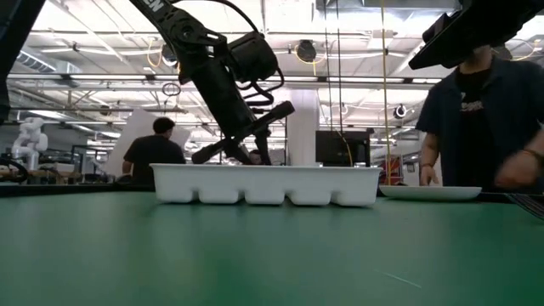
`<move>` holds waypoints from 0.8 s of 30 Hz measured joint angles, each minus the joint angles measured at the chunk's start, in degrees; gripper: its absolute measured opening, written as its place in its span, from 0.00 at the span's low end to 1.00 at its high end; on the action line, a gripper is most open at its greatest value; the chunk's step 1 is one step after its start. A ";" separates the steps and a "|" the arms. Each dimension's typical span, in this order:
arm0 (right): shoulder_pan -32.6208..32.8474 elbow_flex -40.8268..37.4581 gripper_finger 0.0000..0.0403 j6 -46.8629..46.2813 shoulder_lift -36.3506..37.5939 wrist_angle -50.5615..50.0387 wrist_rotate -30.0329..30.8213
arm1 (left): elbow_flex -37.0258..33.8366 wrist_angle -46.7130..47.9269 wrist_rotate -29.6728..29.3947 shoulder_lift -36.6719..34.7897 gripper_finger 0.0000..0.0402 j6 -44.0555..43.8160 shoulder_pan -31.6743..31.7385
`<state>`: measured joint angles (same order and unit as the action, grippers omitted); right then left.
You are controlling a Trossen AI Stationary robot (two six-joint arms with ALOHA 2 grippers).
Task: Sort silverware
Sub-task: Put the blue fork into the silverware tray
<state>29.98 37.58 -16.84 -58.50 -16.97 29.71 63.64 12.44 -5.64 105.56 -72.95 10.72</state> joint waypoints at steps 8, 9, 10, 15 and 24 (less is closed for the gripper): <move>0.00 0.00 0.31 -0.56 0.00 -0.02 -0.04 | 0.00 -0.21 0.91 0.00 0.29 0.28 0.16; 0.00 0.00 0.31 -0.76 0.00 -0.02 -0.04 | 0.00 -0.58 0.91 0.00 0.30 0.29 0.24; 0.00 0.00 0.31 -0.87 0.00 -0.02 -0.07 | 0.00 -1.25 0.89 0.00 0.31 0.61 0.32; 0.00 0.00 0.31 -0.87 0.00 -0.06 -0.05 | 2.21 -2.98 0.79 -1.15 0.31 7.23 0.85; 0.02 0.07 0.31 -2.47 -0.02 -1.92 -0.30 | 10.16 13.29 0.98 -6.78 0.31 21.76 1.20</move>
<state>30.00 37.65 -19.31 -58.52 -18.90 29.42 73.79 25.73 -4.66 98.78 -51.19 11.92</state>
